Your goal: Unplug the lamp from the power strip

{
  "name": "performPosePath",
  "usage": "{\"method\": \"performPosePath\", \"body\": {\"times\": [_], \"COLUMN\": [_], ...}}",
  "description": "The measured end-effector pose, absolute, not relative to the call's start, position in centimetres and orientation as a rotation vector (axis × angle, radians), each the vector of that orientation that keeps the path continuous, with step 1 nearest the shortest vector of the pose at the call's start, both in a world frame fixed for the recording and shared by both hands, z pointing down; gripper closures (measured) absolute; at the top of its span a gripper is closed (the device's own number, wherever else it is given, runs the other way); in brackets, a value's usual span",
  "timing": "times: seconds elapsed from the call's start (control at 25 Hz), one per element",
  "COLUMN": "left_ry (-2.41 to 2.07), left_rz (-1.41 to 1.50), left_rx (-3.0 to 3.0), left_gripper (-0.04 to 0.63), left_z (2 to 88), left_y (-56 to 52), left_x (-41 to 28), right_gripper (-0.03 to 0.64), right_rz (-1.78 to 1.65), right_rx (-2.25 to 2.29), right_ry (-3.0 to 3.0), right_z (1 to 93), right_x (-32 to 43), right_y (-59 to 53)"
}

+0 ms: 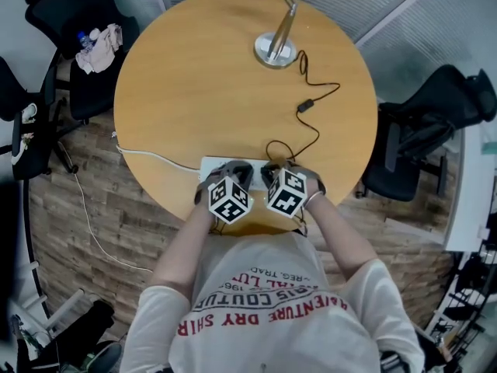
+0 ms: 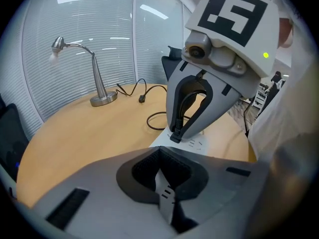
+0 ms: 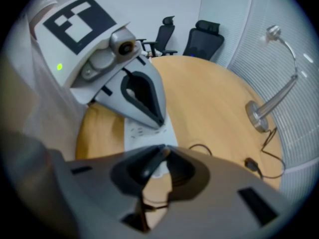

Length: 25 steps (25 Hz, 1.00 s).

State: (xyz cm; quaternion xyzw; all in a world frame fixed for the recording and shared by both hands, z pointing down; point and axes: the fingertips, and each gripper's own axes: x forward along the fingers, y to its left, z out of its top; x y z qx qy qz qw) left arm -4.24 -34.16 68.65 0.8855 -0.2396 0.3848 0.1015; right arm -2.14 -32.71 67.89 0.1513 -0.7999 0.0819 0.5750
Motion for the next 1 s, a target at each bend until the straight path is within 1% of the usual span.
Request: {"method": "performPosePath", "body": {"times": [0.64,0.84,1.0], "left_ry": [-0.688,-0.697,-0.704], "left_rz": [1.135,1.142,1.146], "left_rx": [2.597,2.607,2.613], "left_gripper": [0.568,0.568,0.568], "left_z": [68.6,68.6,68.7], "left_y": [-34.0,-34.1,-34.1], "left_x": [-4.0,-4.4,-4.3], "right_gripper": [0.546,0.546,0.546], "right_rz": [0.128,0.237,0.251], "right_rx": [0.269,0.356,0.406], "right_ry": [-1.820,-1.952,-1.947], "right_z": [67.2,60.4,59.4], "right_x": [-1.8,-2.6,-1.5], "right_y": [-32.1,-34.6,-35.9]}}
